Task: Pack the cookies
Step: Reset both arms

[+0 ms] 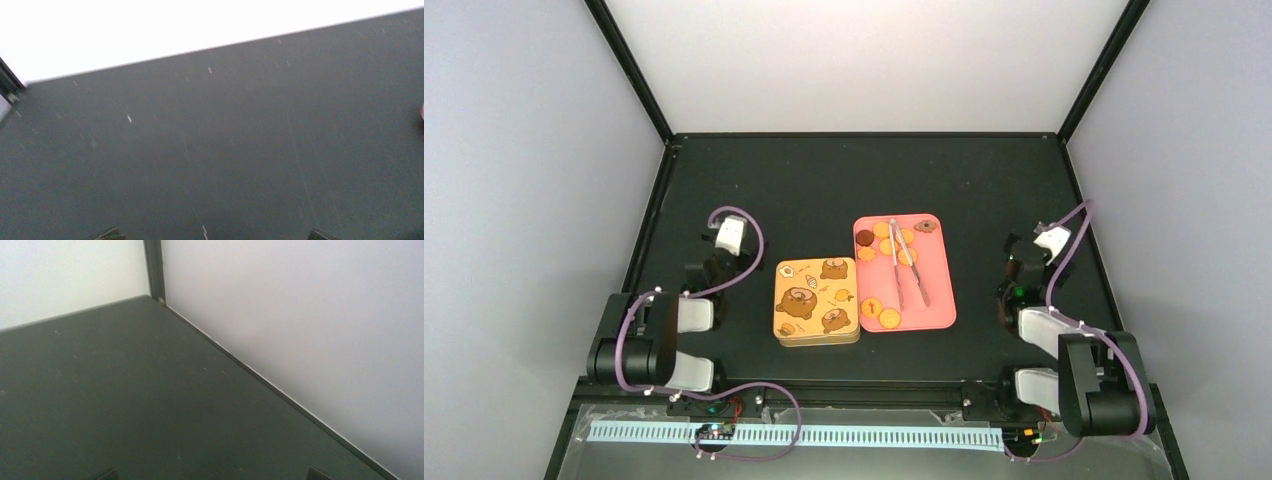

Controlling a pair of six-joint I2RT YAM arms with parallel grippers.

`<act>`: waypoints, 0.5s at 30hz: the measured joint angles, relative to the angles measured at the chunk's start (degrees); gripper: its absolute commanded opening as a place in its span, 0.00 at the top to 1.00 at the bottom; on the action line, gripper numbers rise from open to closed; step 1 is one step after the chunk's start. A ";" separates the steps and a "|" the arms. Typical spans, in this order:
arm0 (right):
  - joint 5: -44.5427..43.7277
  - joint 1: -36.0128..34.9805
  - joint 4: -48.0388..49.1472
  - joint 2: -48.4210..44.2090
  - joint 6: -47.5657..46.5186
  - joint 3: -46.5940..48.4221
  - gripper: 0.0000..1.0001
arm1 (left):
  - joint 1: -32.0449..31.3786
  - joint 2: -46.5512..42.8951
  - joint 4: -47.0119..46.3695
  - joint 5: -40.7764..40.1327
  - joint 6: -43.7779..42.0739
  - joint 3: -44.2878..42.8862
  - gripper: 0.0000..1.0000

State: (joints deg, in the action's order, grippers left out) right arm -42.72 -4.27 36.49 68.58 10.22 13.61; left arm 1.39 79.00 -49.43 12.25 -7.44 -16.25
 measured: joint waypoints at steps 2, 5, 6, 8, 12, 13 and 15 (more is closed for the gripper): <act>3.02 1.42 2.69 1.36 0.72 0.61 0.00 | 0.00 1.75 -4.00 1.22 -0.07 4.00 0.01; 9.51 2.10 10.10 4.44 -0.02 0.42 0.00 | 0.00 1.20 -3.80 2.01 -0.02 4.15 0.01; 11.72 2.10 11.17 5.16 -0.55 0.42 0.00 | 0.00 1.03 -3.98 2.16 -0.04 3.28 0.01; 17.90 2.10 15.30 7.65 -2.78 0.37 0.00 | 0.00 0.90 -4.55 2.32 -0.04 1.79 0.01; 26.71 1.73 18.05 12.15 -6.27 0.90 0.00 | 0.00 0.81 -4.68 2.34 0.00 0.96 0.01; 27.69 1.75 18.21 12.28 -6.60 0.92 0.00 | 0.00 0.81 -4.61 2.34 0.00 0.96 0.01; 29.33 1.77 18.51 12.20 -7.26 1.01 0.00 | 0.00 0.81 -4.61 2.34 0.00 0.96 0.01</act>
State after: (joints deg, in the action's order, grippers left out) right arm -13.39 -2.50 55.00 80.77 2.96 14.61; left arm 1.39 79.81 -54.04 14.59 -7.44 -15.29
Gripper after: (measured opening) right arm 0.997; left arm 0.988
